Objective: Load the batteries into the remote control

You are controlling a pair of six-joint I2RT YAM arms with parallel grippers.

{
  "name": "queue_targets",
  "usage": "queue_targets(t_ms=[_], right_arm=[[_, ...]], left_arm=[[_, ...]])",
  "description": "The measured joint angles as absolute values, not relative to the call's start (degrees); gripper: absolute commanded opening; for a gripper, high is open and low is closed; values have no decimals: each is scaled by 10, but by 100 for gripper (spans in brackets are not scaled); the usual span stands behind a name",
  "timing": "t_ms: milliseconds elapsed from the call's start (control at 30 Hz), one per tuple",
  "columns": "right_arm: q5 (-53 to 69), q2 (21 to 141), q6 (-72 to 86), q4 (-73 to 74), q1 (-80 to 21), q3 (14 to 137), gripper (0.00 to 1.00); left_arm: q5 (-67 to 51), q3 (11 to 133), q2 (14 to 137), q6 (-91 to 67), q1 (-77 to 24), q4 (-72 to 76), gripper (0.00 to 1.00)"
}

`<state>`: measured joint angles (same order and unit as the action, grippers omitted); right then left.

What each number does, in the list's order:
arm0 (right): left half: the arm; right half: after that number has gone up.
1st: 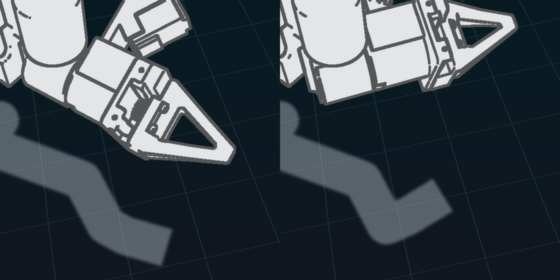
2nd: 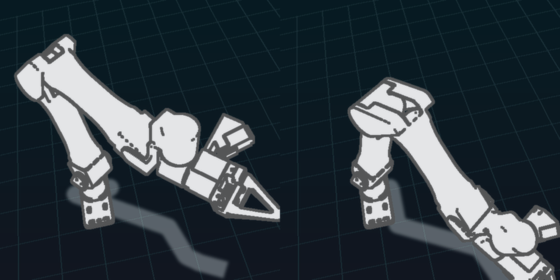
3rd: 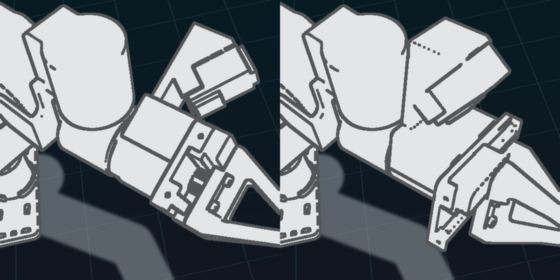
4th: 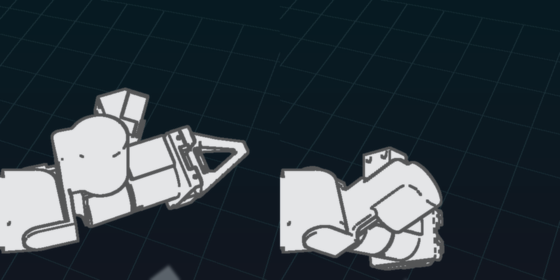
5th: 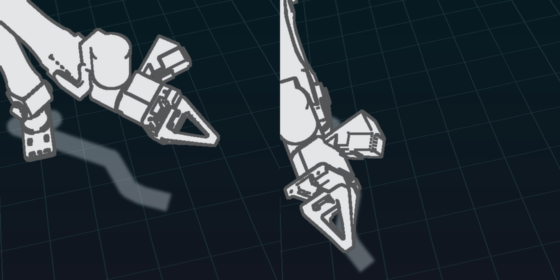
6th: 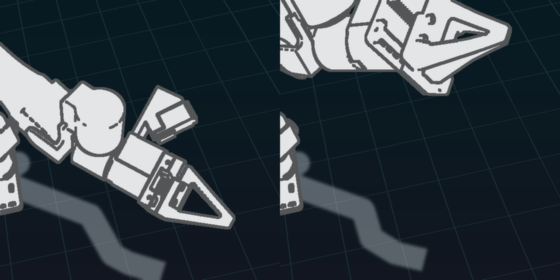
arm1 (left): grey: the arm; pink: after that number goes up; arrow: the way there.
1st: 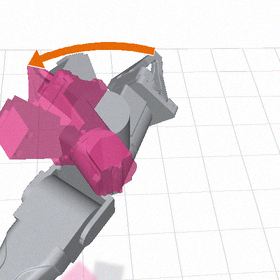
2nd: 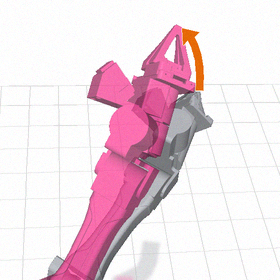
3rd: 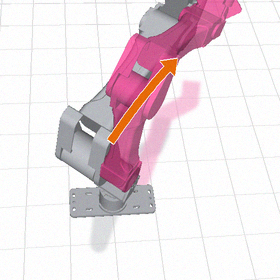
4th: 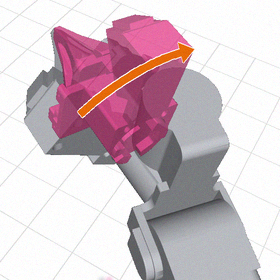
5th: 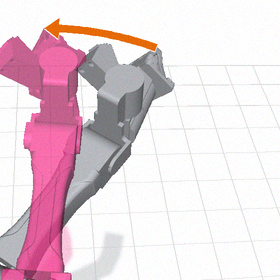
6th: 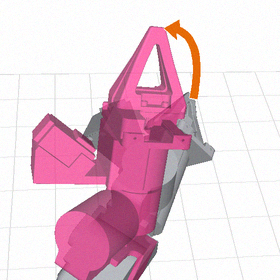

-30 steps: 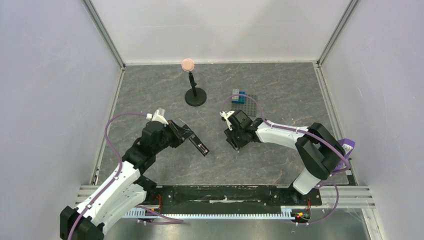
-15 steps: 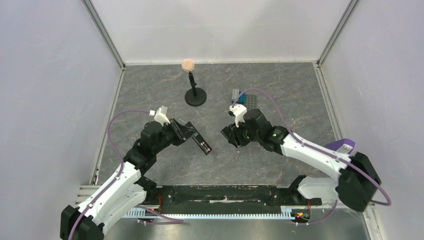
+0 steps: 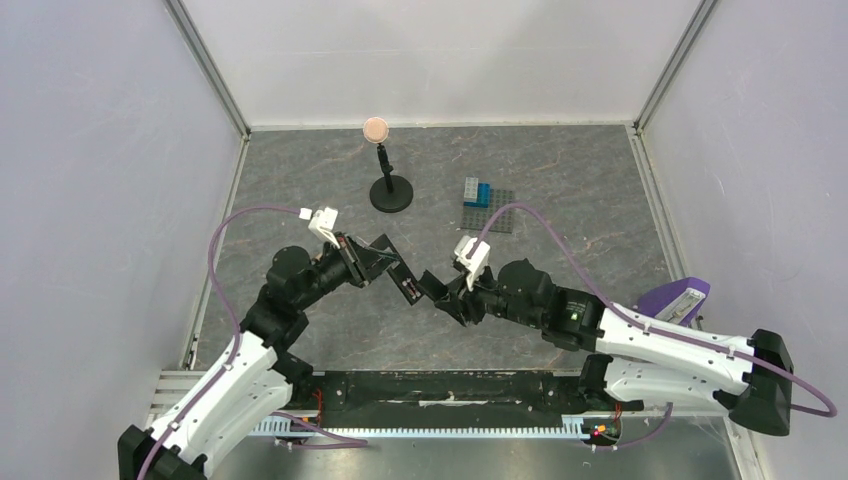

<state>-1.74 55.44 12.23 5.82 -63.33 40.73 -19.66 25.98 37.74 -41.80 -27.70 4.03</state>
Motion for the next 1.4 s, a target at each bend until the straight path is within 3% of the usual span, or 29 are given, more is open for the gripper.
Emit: queue_targets(t_ms=[633,1400], right_arm=[[-195,641,148,32,-741,446,30],[-228,679,164,17,-752,477,30]], left_arm=[[-180,254,314,-406,-277,66,2],[-183,239,279,-406,-277,65,2]])
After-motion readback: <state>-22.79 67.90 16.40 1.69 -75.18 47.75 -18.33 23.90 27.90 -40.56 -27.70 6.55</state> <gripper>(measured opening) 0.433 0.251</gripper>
